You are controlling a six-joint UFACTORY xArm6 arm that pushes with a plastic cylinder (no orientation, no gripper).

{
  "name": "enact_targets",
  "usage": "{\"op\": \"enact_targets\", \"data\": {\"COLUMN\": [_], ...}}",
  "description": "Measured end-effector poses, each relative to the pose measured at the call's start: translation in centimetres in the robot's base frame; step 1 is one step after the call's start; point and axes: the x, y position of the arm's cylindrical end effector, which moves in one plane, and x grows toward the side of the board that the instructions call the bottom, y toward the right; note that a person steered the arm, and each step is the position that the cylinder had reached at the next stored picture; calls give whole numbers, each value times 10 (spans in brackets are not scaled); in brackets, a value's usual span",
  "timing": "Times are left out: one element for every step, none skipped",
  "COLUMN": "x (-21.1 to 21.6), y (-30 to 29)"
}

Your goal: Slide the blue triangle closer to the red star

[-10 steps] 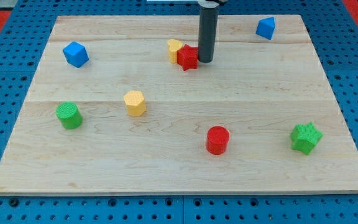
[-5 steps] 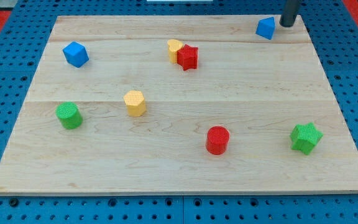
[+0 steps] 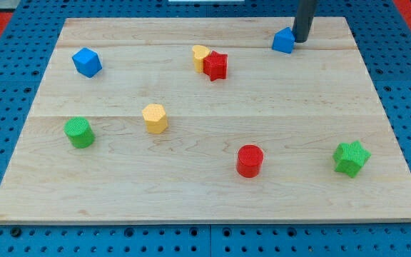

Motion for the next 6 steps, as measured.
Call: {"op": "enact_targets", "data": {"x": [-3, -3, -3, -3, -3, 9], "y": [-16, -40, -66, -89, -108, -112]}}
